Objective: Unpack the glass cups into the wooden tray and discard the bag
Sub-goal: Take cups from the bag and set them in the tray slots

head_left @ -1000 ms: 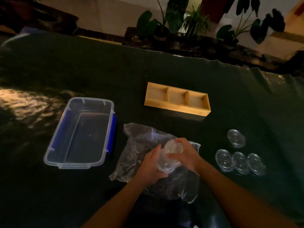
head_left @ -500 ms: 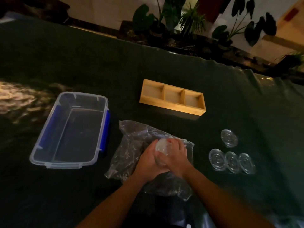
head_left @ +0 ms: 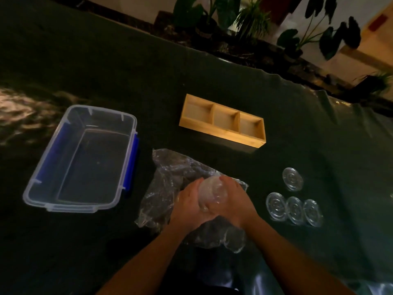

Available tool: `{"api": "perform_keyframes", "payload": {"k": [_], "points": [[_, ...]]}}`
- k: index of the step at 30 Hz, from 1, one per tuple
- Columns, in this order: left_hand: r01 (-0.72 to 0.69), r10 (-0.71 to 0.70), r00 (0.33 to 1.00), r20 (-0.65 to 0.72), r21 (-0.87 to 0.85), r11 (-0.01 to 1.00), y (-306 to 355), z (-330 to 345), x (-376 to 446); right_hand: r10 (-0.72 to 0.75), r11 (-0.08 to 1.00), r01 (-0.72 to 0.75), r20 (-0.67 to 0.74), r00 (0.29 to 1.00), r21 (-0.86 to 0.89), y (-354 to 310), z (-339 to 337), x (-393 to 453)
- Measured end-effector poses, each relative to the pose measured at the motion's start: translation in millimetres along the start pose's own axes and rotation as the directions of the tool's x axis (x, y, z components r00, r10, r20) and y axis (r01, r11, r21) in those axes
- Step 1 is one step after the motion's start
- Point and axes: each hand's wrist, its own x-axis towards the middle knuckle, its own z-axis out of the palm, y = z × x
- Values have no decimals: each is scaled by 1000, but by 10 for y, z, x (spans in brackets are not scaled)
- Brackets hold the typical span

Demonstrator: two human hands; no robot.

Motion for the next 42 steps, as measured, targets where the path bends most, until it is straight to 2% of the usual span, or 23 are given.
{"api": "perform_keyframes", "payload": {"k": [6,9,15,19,23,25,28,30,31,34,35,38,40,42], "points": [[-15,18,999,-48,63,998,-24,39,3,67,918,-51,-29,997,393,72,-107,-89],[-17,20,999,-44,74,997,-43,48,9,56,891,-21,-65,996,454,38,-131,-82],[-27,32,998,-53,92,995,-73,68,15,16,883,64,-167,986,464,0,-302,84],[-7,13,998,-55,100,995,-98,98,21,-47,968,97,-214,976,233,-229,-521,492],[-5,8,999,-34,105,994,-119,120,8,-148,980,169,-178,973,108,-589,-776,1200],[-5,8,1000,-26,124,992,-108,110,16,-154,980,176,-216,964,88,-805,-860,1579],[-12,13,1000,-11,147,989,-102,114,5,-86,982,134,-313,946,134,-1043,-848,2076],[-5,9,999,-31,134,991,-77,107,-18,-35,984,89,-329,944,151,-1104,-763,2338],[-8,14,999,-47,129,992,-81,106,-20,-19,993,56,-316,948,108,-1108,-705,2440],[-49,68,990,-127,144,988,-17,50,-12,-52,974,6,-197,979,-228,-1066,-534,2610],[-56,81,987,-142,171,984,8,34,-30,-65,959,13,-174,983,-283,-1043,-505,2637],[-109,128,986,-104,168,980,42,-25,-18,-93,951,52,-124,988,-305,-982,-505,2651],[-160,166,986,-23,164,973,86,-92,99,-96,962,76,-65,993,-262,-928,-557,2559],[-233,225,972,72,152,960,87,-104,170,-142,982,123,-132,981,-142,-852,-594,2340]]}}
